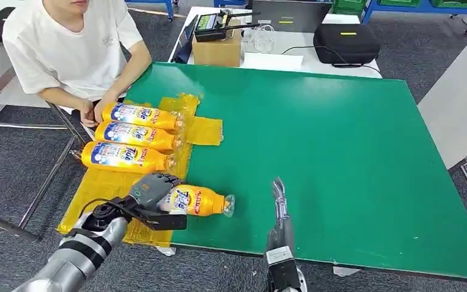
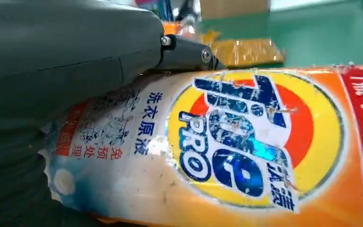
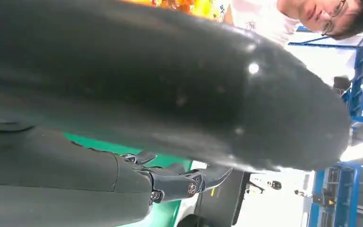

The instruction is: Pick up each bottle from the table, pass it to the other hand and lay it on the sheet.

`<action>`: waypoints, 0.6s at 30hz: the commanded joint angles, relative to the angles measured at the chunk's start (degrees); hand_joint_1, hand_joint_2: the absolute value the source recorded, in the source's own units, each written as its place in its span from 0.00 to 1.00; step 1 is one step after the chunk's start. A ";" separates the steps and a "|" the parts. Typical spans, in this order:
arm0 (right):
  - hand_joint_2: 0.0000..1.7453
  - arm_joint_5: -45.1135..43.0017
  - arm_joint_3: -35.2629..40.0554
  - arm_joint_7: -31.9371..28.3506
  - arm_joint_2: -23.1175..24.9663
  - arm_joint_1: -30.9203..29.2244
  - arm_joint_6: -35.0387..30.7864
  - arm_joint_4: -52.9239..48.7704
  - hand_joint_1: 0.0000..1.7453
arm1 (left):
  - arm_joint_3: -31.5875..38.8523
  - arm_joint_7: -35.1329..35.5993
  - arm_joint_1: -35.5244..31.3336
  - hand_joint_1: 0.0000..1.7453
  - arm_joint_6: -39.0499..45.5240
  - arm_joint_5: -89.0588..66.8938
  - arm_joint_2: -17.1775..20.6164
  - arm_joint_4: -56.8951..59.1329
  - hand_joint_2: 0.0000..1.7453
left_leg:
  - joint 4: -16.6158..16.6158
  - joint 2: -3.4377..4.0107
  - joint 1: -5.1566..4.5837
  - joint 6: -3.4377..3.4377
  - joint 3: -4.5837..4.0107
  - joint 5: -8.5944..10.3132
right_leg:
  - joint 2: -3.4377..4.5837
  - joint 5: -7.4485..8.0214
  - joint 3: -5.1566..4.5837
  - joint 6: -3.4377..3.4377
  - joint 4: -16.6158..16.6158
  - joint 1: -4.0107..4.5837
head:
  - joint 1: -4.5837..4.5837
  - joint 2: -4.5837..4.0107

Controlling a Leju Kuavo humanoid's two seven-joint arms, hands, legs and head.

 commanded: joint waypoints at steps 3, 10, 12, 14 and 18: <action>0.00 -0.84 -2.49 0.11 -0.15 -2.07 1.26 6.35 0.00 | -3.52 2.61 -1.68 0.48 -7.42 4.43 3.27 12.32 1.00 | -0.25 0.47 0.00 0.12 0.29 0.13 | 0.40 0.23 0.03 -0.27 -0.13 0.06 | 0.00 0.00; 0.00 -1.57 -2.35 0.11 -0.08 -4.22 0.83 7.92 0.00 | -8.17 -6.29 -7.50 0.00 -26.30 25.22 9.85 7.78 1.00 | -0.53 0.76 0.11 0.16 0.38 0.27 | 0.71 0.41 -0.16 -0.44 -0.18 0.18 | -0.02 0.00; 0.00 -1.73 -1.80 0.11 -0.65 -4.38 0.44 6.79 0.00 | -8.13 -7.81 -6.89 0.00 -27.52 32.25 10.74 3.36 1.00 | -0.45 0.55 0.10 0.08 0.49 0.20 | 0.48 0.23 0.00 -0.32 -0.05 0.15 | -0.02 0.00; 0.00 -1.96 -1.59 0.11 -1.41 -3.78 -0.32 5.73 0.00 | -3.79 -10.01 -0.75 0.00 -20.47 38.67 7.81 -5.59 1.00 | -0.45 0.48 0.08 0.05 0.66 0.14 | 0.46 0.12 0.17 -0.24 -0.05 0.11 | -0.02 0.00; 0.00 -1.83 -1.56 0.11 -2.12 -2.43 -0.91 4.18 0.00 | 0.22 -11.23 8.18 0.00 -12.68 43.79 1.98 -17.99 1.00 | -0.57 0.36 -0.02 0.14 0.74 0.10 | 0.34 0.06 0.27 -0.18 -0.21 0.02 | 0.00 0.00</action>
